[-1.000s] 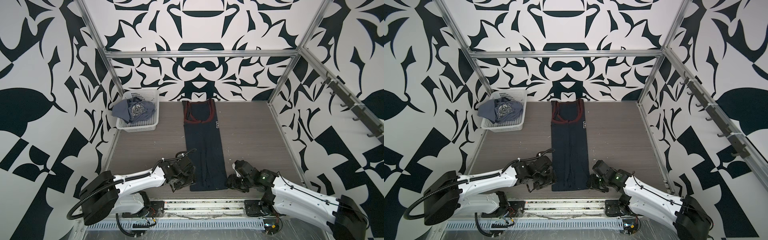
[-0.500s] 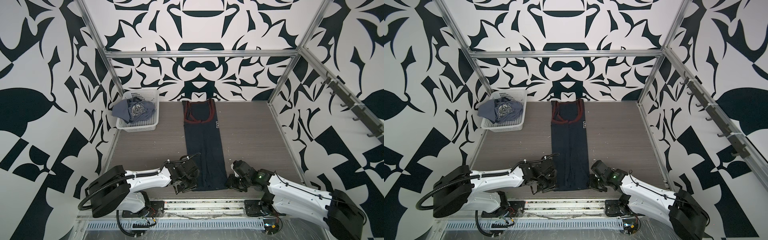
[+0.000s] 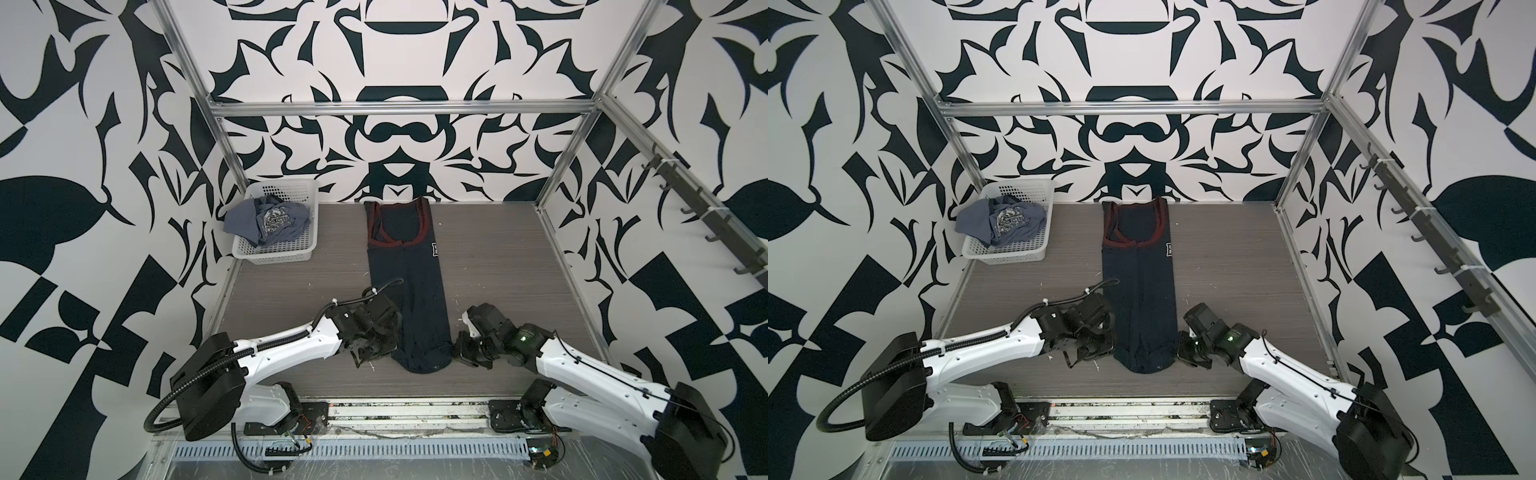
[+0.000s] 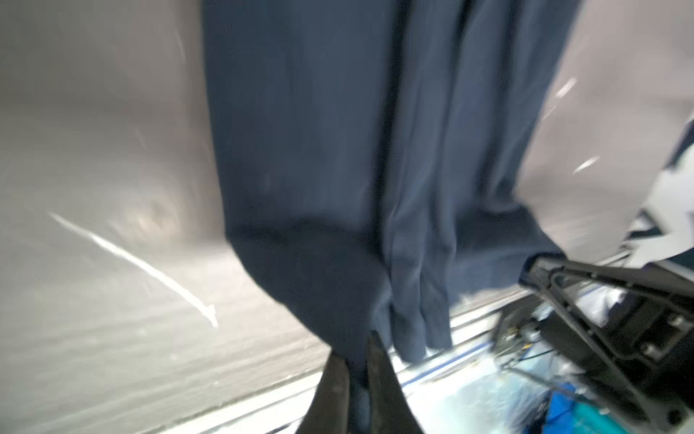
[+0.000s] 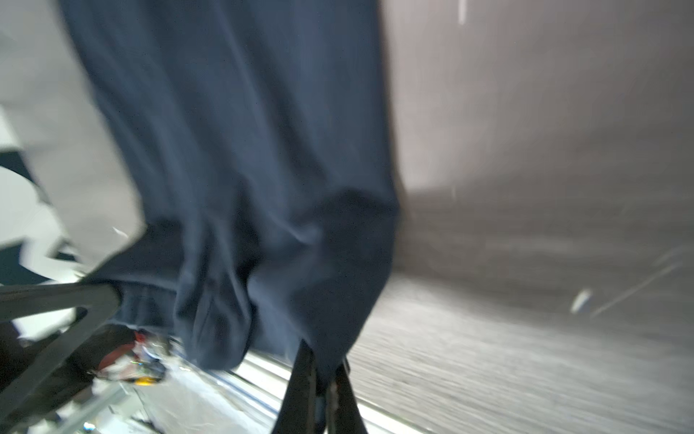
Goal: Fold and stack tank tops
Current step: Fold the tank top at the top-center of the table.
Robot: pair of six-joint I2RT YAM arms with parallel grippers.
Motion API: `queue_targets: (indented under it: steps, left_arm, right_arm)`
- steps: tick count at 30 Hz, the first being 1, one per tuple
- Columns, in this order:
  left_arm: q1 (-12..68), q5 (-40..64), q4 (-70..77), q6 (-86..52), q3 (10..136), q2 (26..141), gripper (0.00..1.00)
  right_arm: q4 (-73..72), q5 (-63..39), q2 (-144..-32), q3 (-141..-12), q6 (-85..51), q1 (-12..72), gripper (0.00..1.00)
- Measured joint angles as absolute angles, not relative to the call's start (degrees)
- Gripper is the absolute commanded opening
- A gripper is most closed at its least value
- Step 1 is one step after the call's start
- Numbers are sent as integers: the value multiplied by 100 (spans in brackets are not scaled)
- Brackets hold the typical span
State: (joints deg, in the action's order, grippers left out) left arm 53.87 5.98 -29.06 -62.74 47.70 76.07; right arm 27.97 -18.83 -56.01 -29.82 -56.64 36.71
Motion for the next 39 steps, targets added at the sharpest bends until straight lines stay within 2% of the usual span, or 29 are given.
queue_targets:
  steps: [5, 10, 17, 23, 28, 32, 37, 39]
  left_arm:
    - [4445, 701, -2998, -5660, 5730, 7983, 11]
    - [3581, 928, -2895, -5251, 6482, 8888, 12]
    - [2932, 1168, -2633, -4932, 7367, 10136, 11]
    - [2593, 1210, -2405, -4797, 7891, 10768, 11]
    - [2451, 1186, -2300, -4766, 8169, 11039, 13]
    - [2359, 1179, -2255, -4740, 8447, 11316, 21]
    - [2305, 1046, -2233, -4792, 8626, 11638, 21]
    - [2279, 939, -2259, -4814, 8626, 11677, 30]
  right_arm:
    - [2902, -2171, -6311, -4025, -5024, 2473, 0]
    - [2823, -2255, -7478, -5210, -4480, 1927, 0]
    - [2587, -2224, -9231, -6761, -3951, 1734, 0]
    - [2539, -2185, -10440, -7874, -3717, 1695, 0]
    - [2536, -2161, -11104, -8427, -3618, 1667, 0]
    - [2541, -2123, -11507, -8748, -3579, 1619, 0]
    - [2550, -2075, -11957, -9146, -3544, 1575, 0]
    - [2589, -2073, -12145, -9351, -3527, 1570, 14]
